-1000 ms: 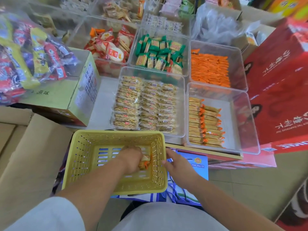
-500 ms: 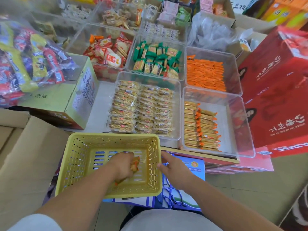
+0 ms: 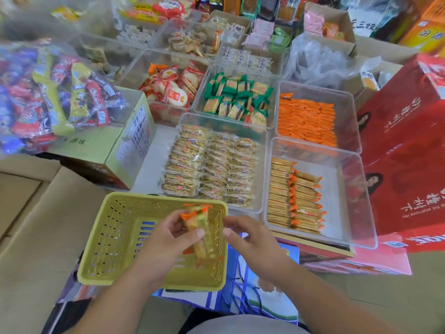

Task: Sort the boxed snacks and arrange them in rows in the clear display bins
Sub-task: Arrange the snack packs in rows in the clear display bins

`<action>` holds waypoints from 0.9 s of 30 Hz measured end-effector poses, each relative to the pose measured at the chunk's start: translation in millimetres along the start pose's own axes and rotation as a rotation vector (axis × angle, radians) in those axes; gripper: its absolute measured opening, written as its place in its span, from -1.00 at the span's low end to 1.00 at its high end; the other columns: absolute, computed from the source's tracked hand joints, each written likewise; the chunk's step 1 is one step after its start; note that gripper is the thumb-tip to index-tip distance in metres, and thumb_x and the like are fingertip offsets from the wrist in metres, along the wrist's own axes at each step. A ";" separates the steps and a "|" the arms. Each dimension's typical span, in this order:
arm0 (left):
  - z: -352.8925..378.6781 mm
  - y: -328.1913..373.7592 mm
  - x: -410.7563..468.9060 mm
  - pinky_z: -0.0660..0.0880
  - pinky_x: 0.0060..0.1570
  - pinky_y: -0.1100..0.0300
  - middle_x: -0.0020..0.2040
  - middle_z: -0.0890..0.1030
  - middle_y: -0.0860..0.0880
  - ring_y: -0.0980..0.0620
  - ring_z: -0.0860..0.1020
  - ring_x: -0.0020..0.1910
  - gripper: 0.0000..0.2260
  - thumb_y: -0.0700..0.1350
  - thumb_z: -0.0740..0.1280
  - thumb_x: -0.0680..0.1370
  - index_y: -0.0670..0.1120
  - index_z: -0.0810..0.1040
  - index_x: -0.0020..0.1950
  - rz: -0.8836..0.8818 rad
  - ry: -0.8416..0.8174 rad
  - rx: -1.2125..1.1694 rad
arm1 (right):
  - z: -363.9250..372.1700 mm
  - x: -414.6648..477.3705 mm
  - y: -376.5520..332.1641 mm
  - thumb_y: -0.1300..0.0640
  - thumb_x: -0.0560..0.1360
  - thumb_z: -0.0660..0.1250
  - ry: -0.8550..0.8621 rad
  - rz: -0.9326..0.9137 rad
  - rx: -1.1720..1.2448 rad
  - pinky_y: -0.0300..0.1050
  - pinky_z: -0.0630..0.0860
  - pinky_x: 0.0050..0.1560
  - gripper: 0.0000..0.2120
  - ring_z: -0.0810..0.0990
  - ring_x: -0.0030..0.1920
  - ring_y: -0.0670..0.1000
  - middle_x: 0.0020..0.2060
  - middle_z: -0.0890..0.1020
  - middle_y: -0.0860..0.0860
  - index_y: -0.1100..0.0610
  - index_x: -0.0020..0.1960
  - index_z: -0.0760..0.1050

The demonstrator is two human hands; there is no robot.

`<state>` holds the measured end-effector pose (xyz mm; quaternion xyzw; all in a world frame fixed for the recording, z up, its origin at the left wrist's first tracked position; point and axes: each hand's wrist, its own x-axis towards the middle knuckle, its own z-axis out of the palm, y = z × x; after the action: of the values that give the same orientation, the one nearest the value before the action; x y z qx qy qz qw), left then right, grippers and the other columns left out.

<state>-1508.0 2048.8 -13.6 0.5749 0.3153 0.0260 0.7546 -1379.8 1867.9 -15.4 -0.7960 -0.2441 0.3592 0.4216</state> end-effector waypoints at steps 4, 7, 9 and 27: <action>42.9 9.3 -1.8 0.64 -0.12 0.20 0.04 0.75 -0.09 -0.03 0.73 0.02 -0.69 -0.09 0.56 0.34 0.17 0.69 0.03 0.021 0.076 -0.085 | -19.0 3.6 -10.5 -0.37 0.45 0.34 -0.184 -0.082 0.162 -0.09 0.62 0.10 -0.66 0.64 0.10 -0.14 0.10 0.65 -0.25 -0.39 0.21 0.51; 77.1 11.9 5.3 0.66 -0.03 0.17 0.05 0.75 -0.12 -0.07 0.72 0.05 -0.62 -0.13 0.53 0.35 0.03 0.66 0.16 0.007 0.139 -0.131 | -46.4 8.7 -2.4 -0.24 0.50 0.36 -0.192 -0.133 0.197 0.02 0.63 0.10 -0.58 0.67 0.07 -0.07 0.11 0.66 -0.18 -0.19 0.34 0.51; 102.7 12.6 10.8 0.65 0.05 0.09 0.09 0.74 -0.14 -0.11 0.72 0.09 -0.55 -0.09 0.55 0.35 -0.03 0.62 0.24 -0.015 0.159 -0.147 | -71.9 11.5 8.6 -0.22 0.49 0.38 -0.207 -0.148 0.207 -0.05 0.64 0.06 -0.48 0.66 0.07 -0.09 0.11 0.65 -0.15 -0.08 0.40 0.48; 265.5 11.3 130.3 0.52 0.25 0.03 0.39 0.42 0.10 0.08 0.49 0.27 -0.39 0.18 0.46 0.53 0.12 0.37 0.53 0.004 0.035 0.926 | -250.1 75.7 166.3 0.05 0.49 0.47 0.404 0.261 0.368 -0.10 0.53 -0.13 -0.70 0.64 -0.01 -0.04 -0.03 0.61 -0.13 -0.05 0.17 0.45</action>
<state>-1265.9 1878.9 -24.4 0.8515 0.3052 -0.1062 0.4130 -1123.9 1708.9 -87.3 -0.7862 0.0184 0.2831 0.5490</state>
